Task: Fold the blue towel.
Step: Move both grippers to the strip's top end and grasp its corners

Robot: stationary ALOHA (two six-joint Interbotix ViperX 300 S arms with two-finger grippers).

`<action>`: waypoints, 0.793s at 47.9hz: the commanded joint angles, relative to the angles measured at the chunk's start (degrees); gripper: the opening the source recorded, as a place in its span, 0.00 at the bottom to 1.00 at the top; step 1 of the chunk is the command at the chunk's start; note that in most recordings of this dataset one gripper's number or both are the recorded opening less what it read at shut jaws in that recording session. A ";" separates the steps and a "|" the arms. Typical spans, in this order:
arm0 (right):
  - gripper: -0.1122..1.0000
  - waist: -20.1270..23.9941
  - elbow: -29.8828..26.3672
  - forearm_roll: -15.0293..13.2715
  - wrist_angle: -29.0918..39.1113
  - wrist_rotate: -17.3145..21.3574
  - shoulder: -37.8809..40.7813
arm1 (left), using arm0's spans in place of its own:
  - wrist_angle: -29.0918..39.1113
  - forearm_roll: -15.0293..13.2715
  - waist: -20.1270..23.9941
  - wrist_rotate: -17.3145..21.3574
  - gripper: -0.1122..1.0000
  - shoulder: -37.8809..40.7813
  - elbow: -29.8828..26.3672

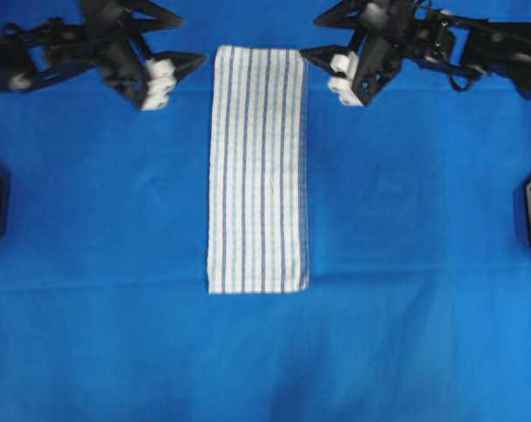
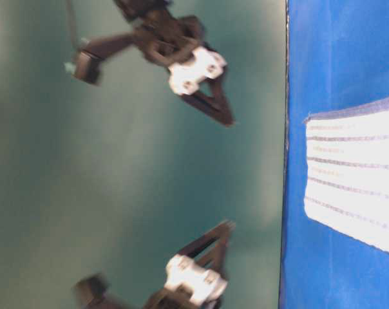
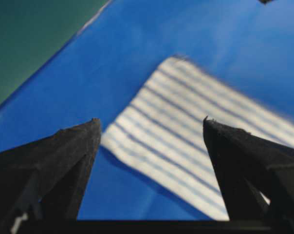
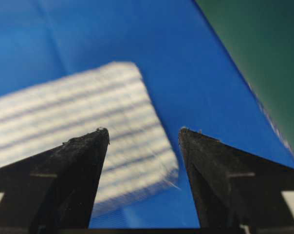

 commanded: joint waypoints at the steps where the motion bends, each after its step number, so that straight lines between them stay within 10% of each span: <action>1: 0.67 -1.23 -2.11 0.18 -0.53 0.09 2.46 | -0.70 -0.09 1.05 0.09 0.82 5.10 -4.04; 30: 0.66 -4.04 -7.29 0.26 -1.85 0.09 17.14 | -1.67 -0.18 3.69 -0.53 0.80 20.83 -11.43; 38: 0.63 -3.60 -7.21 0.18 -1.76 0.09 17.14 | -1.85 -0.18 3.08 -0.53 0.61 21.80 -11.43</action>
